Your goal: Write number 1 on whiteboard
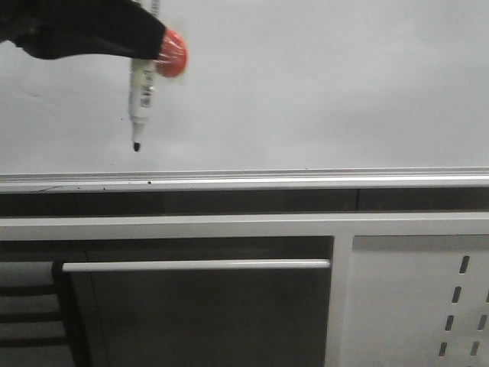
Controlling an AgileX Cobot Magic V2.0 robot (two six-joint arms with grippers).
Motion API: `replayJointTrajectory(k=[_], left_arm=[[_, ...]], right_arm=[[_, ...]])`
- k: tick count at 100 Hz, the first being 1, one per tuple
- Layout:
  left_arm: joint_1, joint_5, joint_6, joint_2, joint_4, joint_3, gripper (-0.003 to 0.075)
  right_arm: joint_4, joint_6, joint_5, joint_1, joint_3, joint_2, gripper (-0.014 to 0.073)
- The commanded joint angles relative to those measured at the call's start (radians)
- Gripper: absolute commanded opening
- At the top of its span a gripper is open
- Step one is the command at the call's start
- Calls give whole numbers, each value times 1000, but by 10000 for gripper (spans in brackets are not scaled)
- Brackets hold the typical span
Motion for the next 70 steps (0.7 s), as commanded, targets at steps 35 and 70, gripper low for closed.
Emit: replayJointTrajectory(k=[35,70], left_arm=[[-169,120,-3,137,106,-193,-20],[-170,126,-3,174,139,-255,-20]], right_arm=[[86,-76,305,143,-374,304,385],[57,-75,315,171,-425,372,384]])
